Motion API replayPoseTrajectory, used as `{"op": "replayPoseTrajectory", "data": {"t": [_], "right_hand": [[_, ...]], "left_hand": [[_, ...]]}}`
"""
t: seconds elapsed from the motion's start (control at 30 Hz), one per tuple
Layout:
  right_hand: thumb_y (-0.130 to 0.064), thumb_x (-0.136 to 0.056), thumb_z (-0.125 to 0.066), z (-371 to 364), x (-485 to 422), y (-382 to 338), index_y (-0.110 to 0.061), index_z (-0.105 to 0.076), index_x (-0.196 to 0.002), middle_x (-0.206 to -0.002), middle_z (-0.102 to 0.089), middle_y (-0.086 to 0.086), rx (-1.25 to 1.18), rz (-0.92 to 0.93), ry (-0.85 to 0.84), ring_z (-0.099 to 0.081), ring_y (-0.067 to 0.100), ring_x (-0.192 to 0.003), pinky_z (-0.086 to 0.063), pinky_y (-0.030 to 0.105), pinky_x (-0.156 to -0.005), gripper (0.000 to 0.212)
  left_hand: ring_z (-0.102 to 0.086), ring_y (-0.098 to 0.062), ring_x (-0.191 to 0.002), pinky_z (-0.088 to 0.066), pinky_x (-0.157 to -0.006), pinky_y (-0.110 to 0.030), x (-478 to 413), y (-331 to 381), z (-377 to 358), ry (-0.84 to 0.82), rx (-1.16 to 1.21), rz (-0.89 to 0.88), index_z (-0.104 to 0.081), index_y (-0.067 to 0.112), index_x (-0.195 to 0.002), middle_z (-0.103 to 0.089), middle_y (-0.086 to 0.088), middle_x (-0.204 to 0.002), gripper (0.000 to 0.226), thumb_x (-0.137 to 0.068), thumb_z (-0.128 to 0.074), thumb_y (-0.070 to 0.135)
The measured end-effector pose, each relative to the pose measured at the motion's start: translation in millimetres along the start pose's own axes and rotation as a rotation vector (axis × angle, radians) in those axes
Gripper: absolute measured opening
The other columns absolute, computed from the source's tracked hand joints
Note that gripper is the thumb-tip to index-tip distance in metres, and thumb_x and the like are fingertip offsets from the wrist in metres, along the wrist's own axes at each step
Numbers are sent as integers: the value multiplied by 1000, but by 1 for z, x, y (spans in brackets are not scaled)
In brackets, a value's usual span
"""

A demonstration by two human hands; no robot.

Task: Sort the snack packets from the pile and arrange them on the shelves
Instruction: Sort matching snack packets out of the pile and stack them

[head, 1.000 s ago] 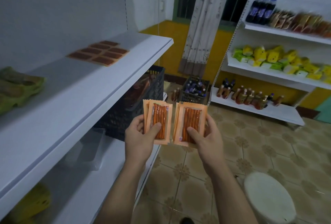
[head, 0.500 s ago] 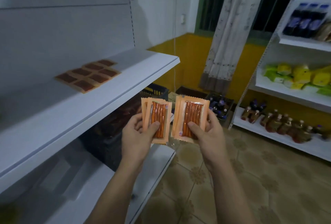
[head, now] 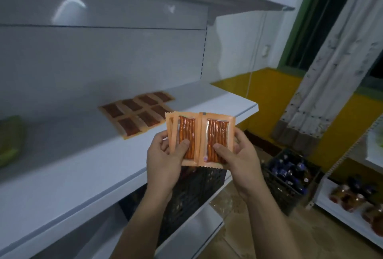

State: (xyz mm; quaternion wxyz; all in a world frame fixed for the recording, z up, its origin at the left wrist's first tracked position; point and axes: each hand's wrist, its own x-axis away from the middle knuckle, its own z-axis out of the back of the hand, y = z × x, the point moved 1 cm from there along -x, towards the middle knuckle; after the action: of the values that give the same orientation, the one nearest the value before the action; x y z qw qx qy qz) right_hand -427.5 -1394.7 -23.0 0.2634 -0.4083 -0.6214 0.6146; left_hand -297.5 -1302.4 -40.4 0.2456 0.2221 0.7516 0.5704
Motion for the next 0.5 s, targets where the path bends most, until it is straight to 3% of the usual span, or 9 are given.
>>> {"op": "replayPoseTrajectory", "data": {"t": [0.07, 0.2, 0.37, 0.5], "right_hand": [[-4, -88, -66, -7, -26, 0, -16, -54, -128, -102, -75, 2, 19, -20, -27, -72, 20, -94, -60, 31, -75, 44], [-8, -89, -66, -24, -69, 7, -18, -55, -127, -103, -75, 3, 37, -43, -120, -73, 21, -95, -60, 36, -80, 41], [-9, -90, -65, -51, -109, 16, -15, -61, -120, -101, -75, 3, 34, -110, -247, -73, 21, -91, -60, 37, -80, 31], [-6, -88, -68, -66, -143, 21, -13, -70, -108, -91, -76, -2, 36, -78, -307, -74, 16, -83, -58, 22, -67, 21]], "left_hand": [[-70, 0, -88, -57, -76, -22, -21, -1, -4, 18, 11, 5, -59, 34, -107, -71, 15, -96, 26, -89, -70, 20], [-72, -8, -91, -60, -83, -38, -55, -6, -2, 36, -12, 46, -62, 36, -106, -73, 12, -102, 16, -94, -64, 25], [-72, -12, -96, -56, -90, -41, -82, -6, 8, 112, 33, 62, -56, 32, -118, -72, 6, -107, 20, -100, -53, 23], [-68, -27, -107, -52, -95, -51, -103, -4, 8, 155, 231, 59, -51, 21, -127, -69, -9, -118, 26, -102, -47, 15]]}}
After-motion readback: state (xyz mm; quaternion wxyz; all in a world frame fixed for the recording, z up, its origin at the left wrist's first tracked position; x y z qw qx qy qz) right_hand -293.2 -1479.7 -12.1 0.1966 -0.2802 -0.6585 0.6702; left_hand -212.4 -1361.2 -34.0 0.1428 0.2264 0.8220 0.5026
